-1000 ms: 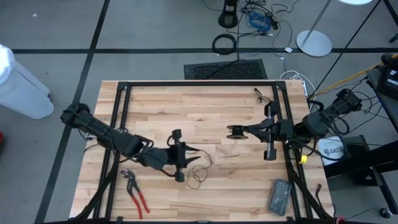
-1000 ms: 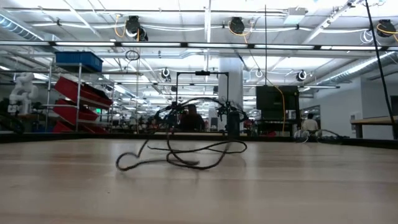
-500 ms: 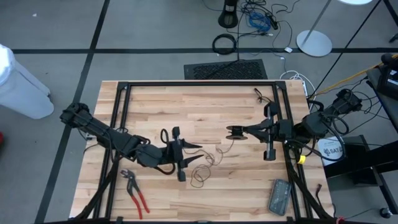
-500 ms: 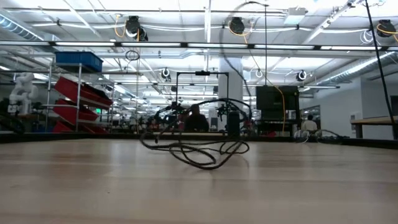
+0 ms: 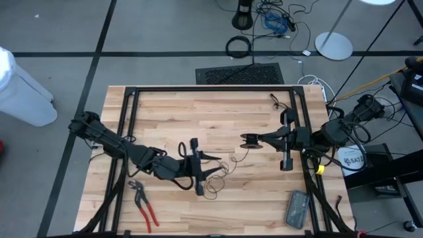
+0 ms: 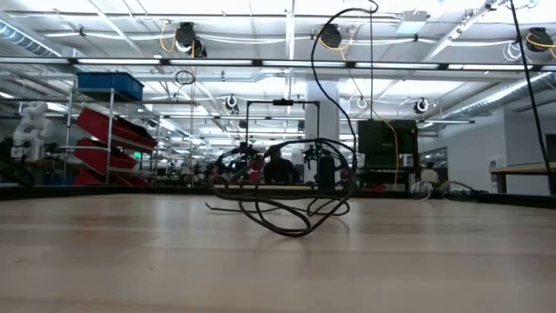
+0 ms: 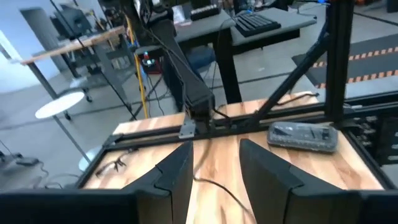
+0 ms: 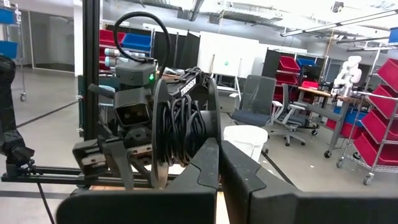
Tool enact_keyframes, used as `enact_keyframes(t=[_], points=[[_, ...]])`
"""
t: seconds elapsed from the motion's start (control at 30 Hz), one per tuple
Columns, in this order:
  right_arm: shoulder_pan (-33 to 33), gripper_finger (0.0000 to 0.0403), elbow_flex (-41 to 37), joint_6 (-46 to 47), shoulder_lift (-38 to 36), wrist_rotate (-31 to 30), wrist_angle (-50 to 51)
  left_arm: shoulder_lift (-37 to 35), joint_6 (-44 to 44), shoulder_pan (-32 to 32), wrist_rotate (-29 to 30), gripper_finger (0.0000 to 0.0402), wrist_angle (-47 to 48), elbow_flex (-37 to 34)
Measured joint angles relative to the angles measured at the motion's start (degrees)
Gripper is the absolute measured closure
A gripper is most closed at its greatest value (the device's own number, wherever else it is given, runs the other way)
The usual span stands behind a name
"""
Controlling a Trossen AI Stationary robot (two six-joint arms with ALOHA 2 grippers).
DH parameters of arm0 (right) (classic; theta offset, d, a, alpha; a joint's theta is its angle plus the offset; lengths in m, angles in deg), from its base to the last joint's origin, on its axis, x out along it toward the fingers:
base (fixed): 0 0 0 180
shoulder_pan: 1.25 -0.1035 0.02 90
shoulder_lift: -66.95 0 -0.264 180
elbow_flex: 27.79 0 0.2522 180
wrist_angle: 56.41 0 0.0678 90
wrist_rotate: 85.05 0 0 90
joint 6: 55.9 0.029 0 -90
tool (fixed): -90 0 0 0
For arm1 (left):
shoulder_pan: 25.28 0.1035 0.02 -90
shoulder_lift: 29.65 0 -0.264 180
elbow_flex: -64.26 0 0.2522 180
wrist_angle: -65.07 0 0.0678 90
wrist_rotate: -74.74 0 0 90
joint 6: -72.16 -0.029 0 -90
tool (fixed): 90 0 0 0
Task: Coil cords
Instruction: Uncoil the black wire from the black spool
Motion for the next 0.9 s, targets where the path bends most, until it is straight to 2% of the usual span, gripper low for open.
enact_keyframes(t=[0.47,0.63,0.9], points=[[0.0,0.0403,0.0,0.3,0.0,0.0,0.0,7.9,0.1,2.1,-0.1,0.0264,-13.0,0.0],[0.0,0.0403,0.0,0.3,0.0,0.0,0.0,7.9,0.2,2.1,-3.2,0.0260,-14.7,0.0],[0.0,0.0403,0.0,0.3,0.0,0.0,0.0,8.0,0.6,2.7,-5.1,0.0185,-17.1,0.0]])
